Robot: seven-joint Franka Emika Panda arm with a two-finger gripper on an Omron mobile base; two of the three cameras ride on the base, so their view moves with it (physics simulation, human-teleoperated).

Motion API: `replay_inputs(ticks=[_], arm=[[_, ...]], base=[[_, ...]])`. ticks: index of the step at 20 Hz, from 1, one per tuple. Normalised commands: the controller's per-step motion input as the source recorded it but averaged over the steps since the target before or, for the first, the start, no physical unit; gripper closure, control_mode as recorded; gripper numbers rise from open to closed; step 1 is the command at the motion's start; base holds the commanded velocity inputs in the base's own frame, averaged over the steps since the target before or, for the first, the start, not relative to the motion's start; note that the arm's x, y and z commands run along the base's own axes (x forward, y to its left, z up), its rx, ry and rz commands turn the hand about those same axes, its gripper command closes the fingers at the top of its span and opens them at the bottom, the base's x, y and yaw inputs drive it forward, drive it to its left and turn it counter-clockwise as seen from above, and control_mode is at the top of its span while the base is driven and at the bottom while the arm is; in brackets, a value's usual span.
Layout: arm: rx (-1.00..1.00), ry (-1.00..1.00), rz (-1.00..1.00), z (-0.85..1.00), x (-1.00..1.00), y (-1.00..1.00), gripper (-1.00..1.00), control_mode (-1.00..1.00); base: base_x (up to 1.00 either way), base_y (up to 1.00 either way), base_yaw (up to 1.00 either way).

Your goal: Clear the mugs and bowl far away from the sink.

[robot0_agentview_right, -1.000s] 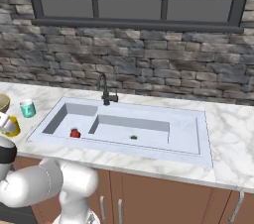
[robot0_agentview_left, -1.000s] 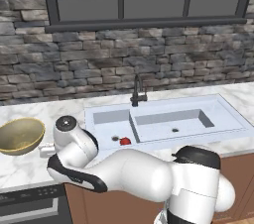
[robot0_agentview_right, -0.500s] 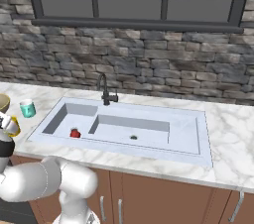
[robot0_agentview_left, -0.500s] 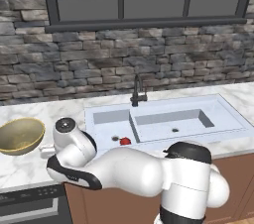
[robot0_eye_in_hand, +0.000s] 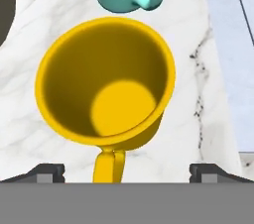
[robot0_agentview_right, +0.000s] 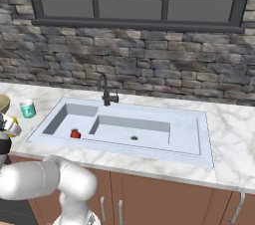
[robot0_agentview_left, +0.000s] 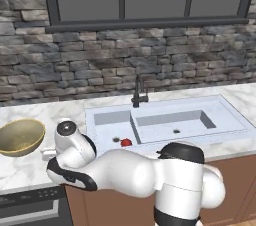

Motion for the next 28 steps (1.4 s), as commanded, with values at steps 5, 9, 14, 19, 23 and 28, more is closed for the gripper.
replay_inputs(ticks=[5, 9, 14, 19, 23, 28], arm=[[0.0, 0.0, 0.0, -0.2, 0.1, 0.11, -1.0, -1.0], [0.0, 0.0, 0.0, -0.11, 0.13, 0.17, -1.0, -1.0], [0.0, 0.0, 0.0, -0.01, 0.15, 0.03, 1.0, -1.0], [0.0, -0.01, 0.0, 0.0, 0.02, -0.18, 1.0, -1.0], [0.02, -0.01, 0.0, 0.0, -0.09, -0.53, 1.0, -1.0], [0.02, 0.0, 0.0, -0.05, -0.03, -0.42, 1.0, -1.0]], base=[[0.0, 0.0, 0.0], [0.0, 0.0, 0.0], [0.0, 0.0, 0.0], [0.0, 0.0, 0.0], [0.0, 0.0, 0.0], [0.0, 0.0, 0.0]])
